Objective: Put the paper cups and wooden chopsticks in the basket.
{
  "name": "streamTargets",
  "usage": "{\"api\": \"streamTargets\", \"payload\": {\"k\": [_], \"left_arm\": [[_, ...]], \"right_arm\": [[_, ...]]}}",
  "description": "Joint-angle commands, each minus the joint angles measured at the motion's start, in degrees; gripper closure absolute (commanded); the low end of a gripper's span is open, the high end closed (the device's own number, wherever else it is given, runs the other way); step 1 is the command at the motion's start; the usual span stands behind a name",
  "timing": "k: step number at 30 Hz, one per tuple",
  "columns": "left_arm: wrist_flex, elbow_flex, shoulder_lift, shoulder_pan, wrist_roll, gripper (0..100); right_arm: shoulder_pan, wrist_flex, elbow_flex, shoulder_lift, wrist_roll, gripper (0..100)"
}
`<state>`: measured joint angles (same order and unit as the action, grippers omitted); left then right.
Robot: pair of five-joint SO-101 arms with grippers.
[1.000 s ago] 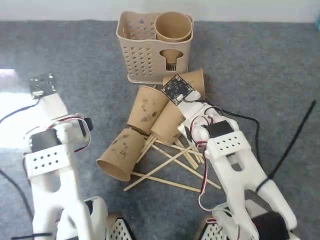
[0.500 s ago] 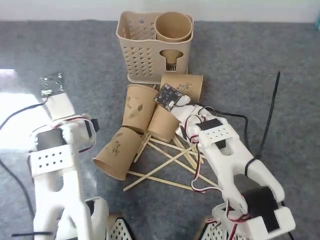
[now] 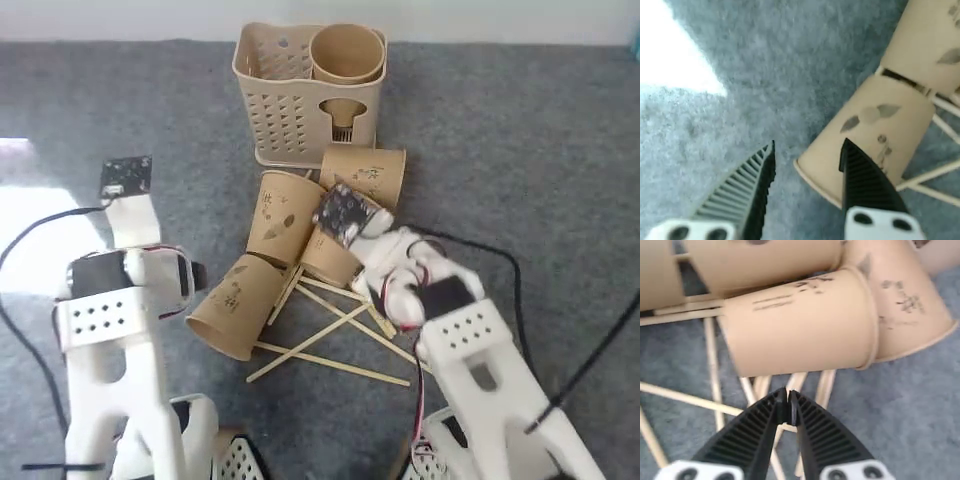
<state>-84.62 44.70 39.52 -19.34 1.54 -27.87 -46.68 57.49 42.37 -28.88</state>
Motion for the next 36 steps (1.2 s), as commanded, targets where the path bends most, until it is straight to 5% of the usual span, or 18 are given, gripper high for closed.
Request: {"api": "streamTargets", "payload": {"k": [1, 13, 21, 27, 36], "left_arm": [[-5.19, -3.82, 1.32, 0.35, 5.1, 80], [-14.24, -7.52, 1.58, 7.74, 21.1, 80], [-14.86, -7.08, 1.76, 10.81, 21.89, 99], [-16.09, -6.11, 1.76, 10.81, 22.15, 99], [-16.09, 1.63, 1.76, 11.34, 36.4, 99]], "right_arm": [[-1.01, 0.13, 1.23, 4.0, 1.23, 99.1], [1.27, 10.07, 5.01, -4.53, 0.88, 99.1], [2.15, 10.68, 4.22, -6.2, 0.88, 99.1], [2.15, 10.77, 4.22, -6.2, 0.97, 99.1], [2.51, 12.7, 4.57, -6.37, 0.88, 99.1]]}}
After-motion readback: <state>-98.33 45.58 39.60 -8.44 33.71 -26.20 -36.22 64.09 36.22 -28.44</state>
